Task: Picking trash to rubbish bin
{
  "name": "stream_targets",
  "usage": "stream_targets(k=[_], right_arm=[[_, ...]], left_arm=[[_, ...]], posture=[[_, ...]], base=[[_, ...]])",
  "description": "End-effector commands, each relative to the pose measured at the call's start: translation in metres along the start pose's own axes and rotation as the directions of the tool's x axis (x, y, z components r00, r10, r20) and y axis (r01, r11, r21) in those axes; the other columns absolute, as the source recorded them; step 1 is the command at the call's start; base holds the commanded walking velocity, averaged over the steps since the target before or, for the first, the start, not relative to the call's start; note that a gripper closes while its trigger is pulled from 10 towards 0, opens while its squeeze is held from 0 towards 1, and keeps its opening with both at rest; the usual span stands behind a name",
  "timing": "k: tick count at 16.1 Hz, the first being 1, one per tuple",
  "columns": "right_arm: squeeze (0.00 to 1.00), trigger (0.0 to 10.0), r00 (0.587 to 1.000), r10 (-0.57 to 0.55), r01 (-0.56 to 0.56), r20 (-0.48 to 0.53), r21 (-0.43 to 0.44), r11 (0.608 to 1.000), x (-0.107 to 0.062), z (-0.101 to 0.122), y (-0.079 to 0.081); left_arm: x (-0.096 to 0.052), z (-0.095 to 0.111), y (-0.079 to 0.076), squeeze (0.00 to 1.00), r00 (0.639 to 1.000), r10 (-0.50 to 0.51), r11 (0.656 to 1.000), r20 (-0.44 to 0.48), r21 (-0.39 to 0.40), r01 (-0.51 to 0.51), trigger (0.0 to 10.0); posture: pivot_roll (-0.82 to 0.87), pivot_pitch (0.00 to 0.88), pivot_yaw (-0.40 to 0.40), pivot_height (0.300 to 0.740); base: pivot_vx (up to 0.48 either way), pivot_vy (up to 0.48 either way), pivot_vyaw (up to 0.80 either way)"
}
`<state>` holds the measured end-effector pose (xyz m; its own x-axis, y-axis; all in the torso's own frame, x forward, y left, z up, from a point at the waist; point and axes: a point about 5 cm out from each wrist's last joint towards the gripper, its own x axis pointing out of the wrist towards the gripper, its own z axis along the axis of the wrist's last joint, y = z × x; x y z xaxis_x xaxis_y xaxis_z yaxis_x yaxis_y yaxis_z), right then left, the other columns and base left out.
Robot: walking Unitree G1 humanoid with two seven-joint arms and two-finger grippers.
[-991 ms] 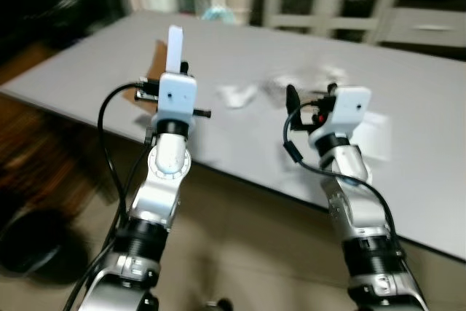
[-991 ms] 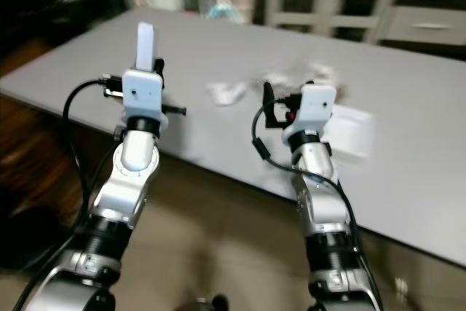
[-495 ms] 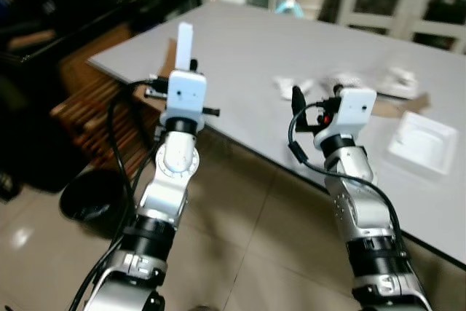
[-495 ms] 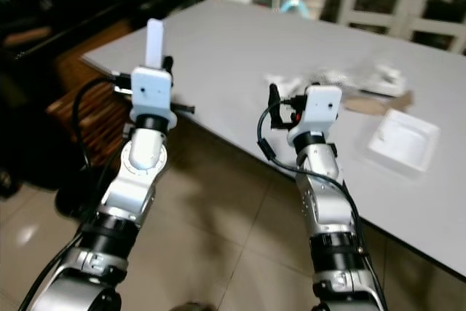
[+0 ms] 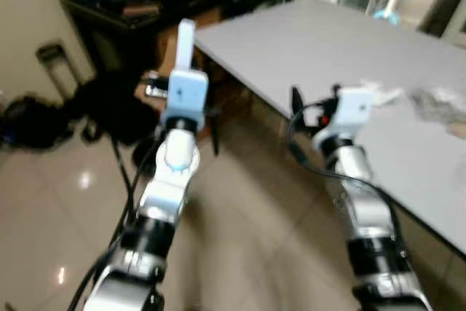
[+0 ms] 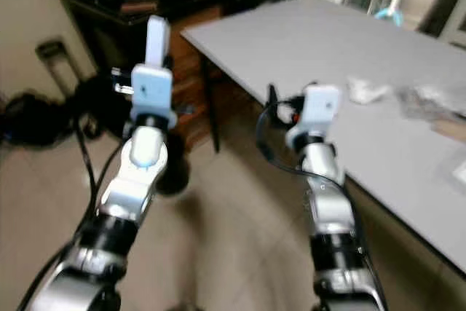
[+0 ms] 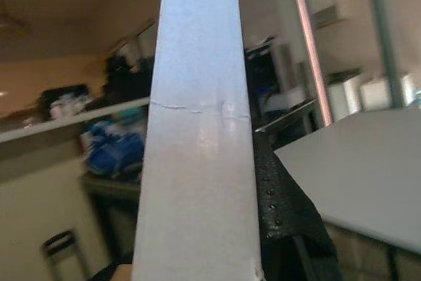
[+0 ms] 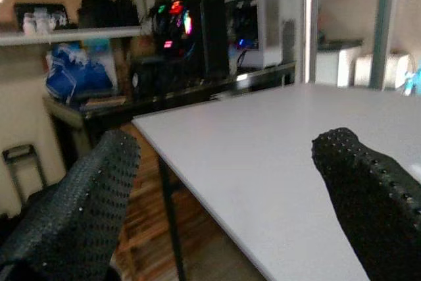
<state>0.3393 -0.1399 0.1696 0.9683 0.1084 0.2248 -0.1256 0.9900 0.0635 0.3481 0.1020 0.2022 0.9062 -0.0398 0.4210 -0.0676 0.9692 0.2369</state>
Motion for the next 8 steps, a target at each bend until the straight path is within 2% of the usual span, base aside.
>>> stream_targets(k=[1, 5, 8], right_arm=[[0.0, 10.0, 1.0, 0.014, -0.014, -0.009, 0.013, 1.0, 0.0009, -0.0006, 0.0045], [0.0, 10.0, 1.0, 0.025, -0.025, -0.014, 0.013, 1.0, 0.001, -0.0016, 0.0056], [0.0, 10.0, 0.999, 0.036, -0.036, -0.026, 0.014, 0.999, 0.0012, -0.0036, 0.0079]], left_arm=[[0.0007, -0.0013, 0.0052, 0.0, 1.0, 0.011, 1.0, -0.007, 0.011, -0.011, 10.0], [0.0004, -0.0021, 0.005, 0.0, 1.0, 0.012, 1.0, -0.011, 0.009, -0.012, 10.0], [0.0, -0.0025, 0.0043, 0.0, 1.0, 0.009, 1.0, -0.012, 0.006, -0.009, 10.0]], posture=[[-0.08, 0.044, 0.055, 0.74], [-0.08, 0.039, 0.054, 0.74], [-0.09, 0.034, 0.053, 0.74]], base=[[0.0, 0.0, 0.8], [0.0, 0.0, 0.8], [0.0, 0.0, 0.0]])
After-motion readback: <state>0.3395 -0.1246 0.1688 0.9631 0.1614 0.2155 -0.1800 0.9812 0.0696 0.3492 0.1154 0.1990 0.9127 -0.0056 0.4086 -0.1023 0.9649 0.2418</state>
